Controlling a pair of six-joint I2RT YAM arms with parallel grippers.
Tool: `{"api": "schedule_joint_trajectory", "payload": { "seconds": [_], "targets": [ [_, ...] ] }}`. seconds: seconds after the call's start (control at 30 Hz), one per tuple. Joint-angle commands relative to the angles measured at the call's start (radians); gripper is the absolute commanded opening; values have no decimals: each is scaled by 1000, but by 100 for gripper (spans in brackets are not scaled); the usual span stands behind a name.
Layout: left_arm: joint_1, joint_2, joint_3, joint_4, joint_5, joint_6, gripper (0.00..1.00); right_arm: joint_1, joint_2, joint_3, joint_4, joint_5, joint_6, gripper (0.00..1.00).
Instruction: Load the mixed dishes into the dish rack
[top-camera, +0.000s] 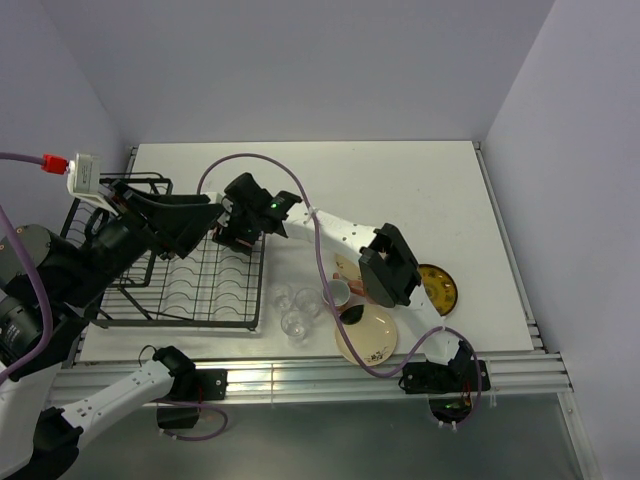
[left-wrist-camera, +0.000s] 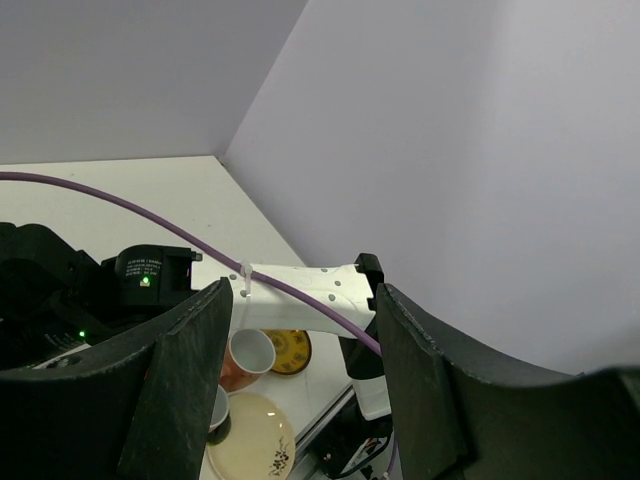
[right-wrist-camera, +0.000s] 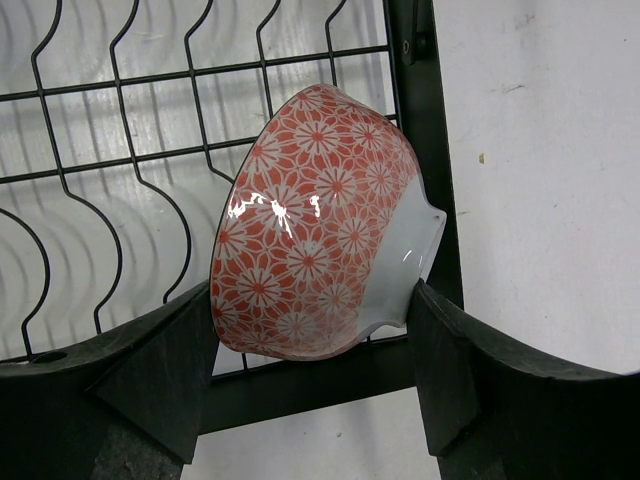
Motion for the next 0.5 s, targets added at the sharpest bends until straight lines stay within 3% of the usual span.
{"api": "schedule_joint_trajectory", "payload": {
  "seconds": [0.0, 0.17, 0.33, 0.4, 0.43, 0.47],
  "targets": [
    [-3, 15, 34, 19, 17, 23, 65, -9, -33, -13, 80, 93, -8, 70],
    [-2, 21, 33, 27, 25, 23, 65, -17, -30, 2, 72, 62, -7, 64],
    [-2, 20, 30, 30, 21, 19, 65, -9, -45, 2, 78, 54, -5, 45],
    [-2, 20, 27, 33, 23, 19, 65, 3, -59, -6, 78, 48, -16, 48],
    [-2, 20, 25, 36, 23, 19, 66, 7, -62, -6, 78, 48, -18, 58],
    [-3, 18, 24, 36, 23, 19, 66, 15, -62, -6, 80, 50, -22, 62]
  ]
}}
